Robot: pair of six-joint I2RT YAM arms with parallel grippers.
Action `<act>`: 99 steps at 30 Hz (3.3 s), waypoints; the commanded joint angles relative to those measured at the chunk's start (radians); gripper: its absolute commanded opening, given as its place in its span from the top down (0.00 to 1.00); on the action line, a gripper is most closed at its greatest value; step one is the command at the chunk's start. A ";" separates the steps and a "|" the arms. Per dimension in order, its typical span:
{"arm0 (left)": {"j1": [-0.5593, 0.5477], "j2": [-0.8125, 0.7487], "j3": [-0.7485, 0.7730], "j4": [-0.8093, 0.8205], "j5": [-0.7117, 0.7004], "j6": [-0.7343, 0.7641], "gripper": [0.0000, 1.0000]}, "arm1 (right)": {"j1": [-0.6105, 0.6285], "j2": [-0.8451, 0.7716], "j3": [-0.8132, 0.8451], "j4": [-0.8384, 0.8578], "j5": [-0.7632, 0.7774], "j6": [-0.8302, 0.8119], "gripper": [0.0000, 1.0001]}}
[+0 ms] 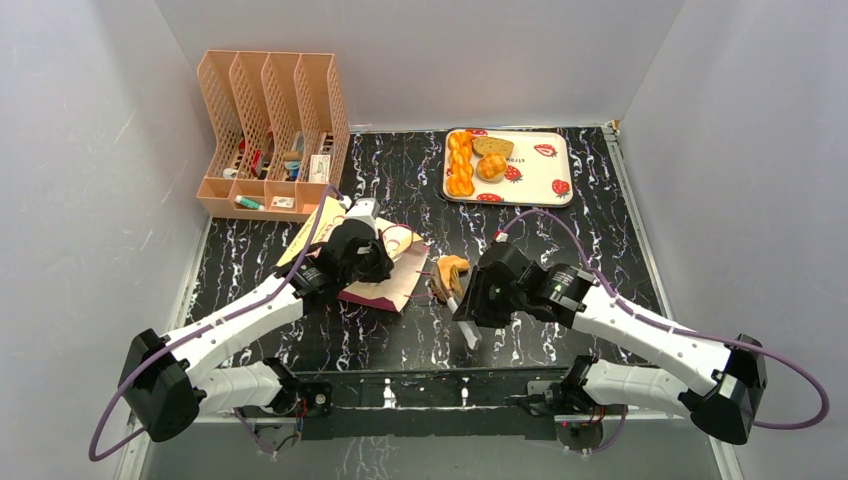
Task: Take the fake bread out of the paper bag
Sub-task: Pick up the fake bread from the center of the board, then place the fake bread in the container.
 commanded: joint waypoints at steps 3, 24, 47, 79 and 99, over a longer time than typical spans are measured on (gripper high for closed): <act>-0.002 -0.031 -0.007 0.014 0.017 -0.001 1.00 | 0.000 0.015 -0.023 0.050 0.015 -0.027 0.80; -0.005 -0.027 -0.035 0.016 0.021 -0.012 1.00 | 0.000 -0.094 0.087 0.167 0.140 -0.027 0.99; -0.005 -0.057 0.002 0.026 0.087 0.000 1.00 | 0.000 -0.052 -0.134 0.615 0.168 0.023 0.99; -0.005 -0.055 0.012 0.011 0.089 0.057 1.00 | -0.605 0.131 0.181 0.420 0.162 -0.325 1.00; -0.005 -0.196 -0.039 -0.025 0.210 0.078 1.00 | -0.803 0.677 0.469 0.628 0.073 -0.350 1.00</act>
